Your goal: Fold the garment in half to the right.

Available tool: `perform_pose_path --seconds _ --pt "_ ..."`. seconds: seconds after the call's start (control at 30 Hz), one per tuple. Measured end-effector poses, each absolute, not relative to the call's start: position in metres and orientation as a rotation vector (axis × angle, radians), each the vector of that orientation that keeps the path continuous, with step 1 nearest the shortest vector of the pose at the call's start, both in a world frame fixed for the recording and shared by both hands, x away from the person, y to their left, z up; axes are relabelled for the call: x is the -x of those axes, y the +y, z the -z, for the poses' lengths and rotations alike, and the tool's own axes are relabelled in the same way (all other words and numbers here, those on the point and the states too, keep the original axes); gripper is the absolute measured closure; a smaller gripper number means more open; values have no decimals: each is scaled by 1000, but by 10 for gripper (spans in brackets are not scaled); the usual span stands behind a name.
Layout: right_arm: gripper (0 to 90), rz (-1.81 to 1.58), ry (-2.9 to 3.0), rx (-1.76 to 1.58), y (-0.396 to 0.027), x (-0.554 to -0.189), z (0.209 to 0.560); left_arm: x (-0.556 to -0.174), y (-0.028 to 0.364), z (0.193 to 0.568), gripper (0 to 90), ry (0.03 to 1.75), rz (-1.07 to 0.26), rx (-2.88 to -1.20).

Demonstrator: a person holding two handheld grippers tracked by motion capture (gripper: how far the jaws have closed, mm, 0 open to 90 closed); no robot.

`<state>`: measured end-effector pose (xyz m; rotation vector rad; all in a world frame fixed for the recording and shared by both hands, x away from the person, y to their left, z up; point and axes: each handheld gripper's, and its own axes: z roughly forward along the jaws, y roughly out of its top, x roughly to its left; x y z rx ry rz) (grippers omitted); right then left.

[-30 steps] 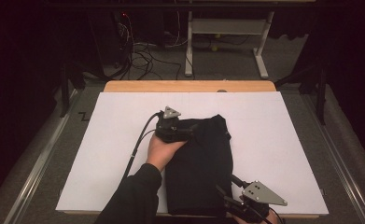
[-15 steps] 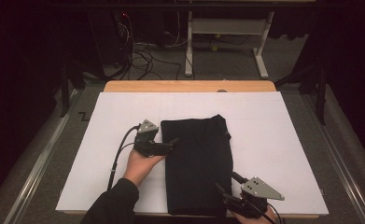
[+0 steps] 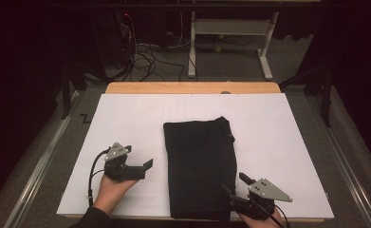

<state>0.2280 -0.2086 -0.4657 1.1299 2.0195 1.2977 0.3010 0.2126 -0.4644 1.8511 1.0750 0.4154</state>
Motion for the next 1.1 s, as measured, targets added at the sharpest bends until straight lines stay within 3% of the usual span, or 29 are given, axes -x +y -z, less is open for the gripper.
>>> perform_pose_path --seconds 0.2,0.7,1.1 --pt "243 -1280 1986 -1165 -224 -241 465 -282 232 470 0 1063 -424 -1808" --pt "3 -1295 1855 -1214 -286 -269 459 -277 244 472 0 1063 -452 -1782" --pt "2 -1332 1805 -1191 -296 -258 458 -276 246 470 0 1054 -463 -1785"
